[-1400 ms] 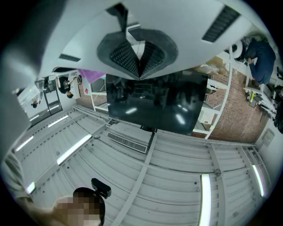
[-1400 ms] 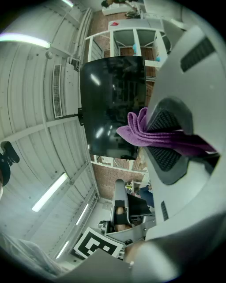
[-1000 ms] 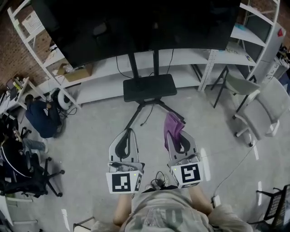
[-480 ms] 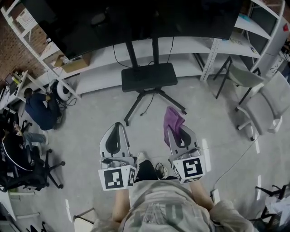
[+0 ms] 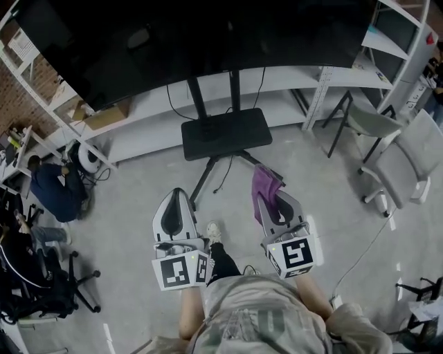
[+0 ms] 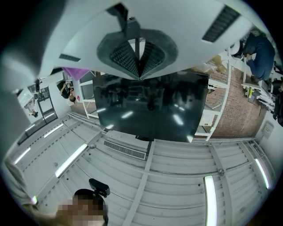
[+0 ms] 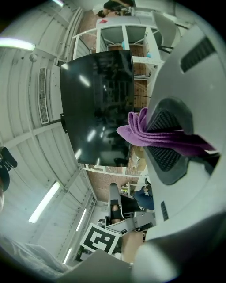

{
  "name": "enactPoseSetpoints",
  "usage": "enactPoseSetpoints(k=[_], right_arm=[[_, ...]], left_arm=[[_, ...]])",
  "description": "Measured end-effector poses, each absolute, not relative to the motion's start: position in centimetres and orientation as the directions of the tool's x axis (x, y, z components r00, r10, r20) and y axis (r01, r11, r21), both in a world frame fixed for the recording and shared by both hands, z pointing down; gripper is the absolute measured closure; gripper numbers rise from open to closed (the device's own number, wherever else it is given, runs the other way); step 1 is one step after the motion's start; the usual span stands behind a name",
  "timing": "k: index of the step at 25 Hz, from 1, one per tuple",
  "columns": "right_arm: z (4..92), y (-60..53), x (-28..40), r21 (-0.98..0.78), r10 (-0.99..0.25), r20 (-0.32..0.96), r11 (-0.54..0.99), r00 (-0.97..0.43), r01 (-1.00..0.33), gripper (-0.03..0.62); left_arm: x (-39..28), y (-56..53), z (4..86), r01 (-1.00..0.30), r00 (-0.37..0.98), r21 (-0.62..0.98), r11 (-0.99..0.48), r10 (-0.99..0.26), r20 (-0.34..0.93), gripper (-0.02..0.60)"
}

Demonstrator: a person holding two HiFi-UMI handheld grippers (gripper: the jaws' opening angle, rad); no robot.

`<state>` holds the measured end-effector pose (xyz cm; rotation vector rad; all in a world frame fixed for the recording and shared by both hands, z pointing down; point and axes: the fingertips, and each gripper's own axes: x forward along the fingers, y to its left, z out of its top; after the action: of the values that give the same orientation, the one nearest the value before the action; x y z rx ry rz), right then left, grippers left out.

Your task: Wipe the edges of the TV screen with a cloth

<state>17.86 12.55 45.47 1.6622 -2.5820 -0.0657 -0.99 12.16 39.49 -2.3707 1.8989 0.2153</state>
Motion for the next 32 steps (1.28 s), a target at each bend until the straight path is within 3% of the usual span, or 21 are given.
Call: enactPoseSetpoints(k=[10, 20, 32], right_arm=[[45.8, -1.6, 8.7, 0.12, -0.896, 0.095, 0.442, -0.433, -0.889, 0.531], [42.7, -14.5, -3.0, 0.133, -0.882, 0.049, 0.471, -0.469, -0.872, 0.531], [42.8, -21.0, -3.6, 0.12, -0.857, 0.084, 0.515, -0.508, -0.849, 0.531]], left_arm=[[-8.8, -2.7, 39.3, -0.969, 0.225, 0.062, -0.239, -0.959, -0.169, 0.566], [-16.8, -15.6, 38.9, -0.953, 0.296, 0.017, -0.303, -0.94, -0.167, 0.566], [-18.3, -20.9, 39.2, -0.971, 0.228, 0.043, -0.237, -0.961, -0.156, 0.566]])
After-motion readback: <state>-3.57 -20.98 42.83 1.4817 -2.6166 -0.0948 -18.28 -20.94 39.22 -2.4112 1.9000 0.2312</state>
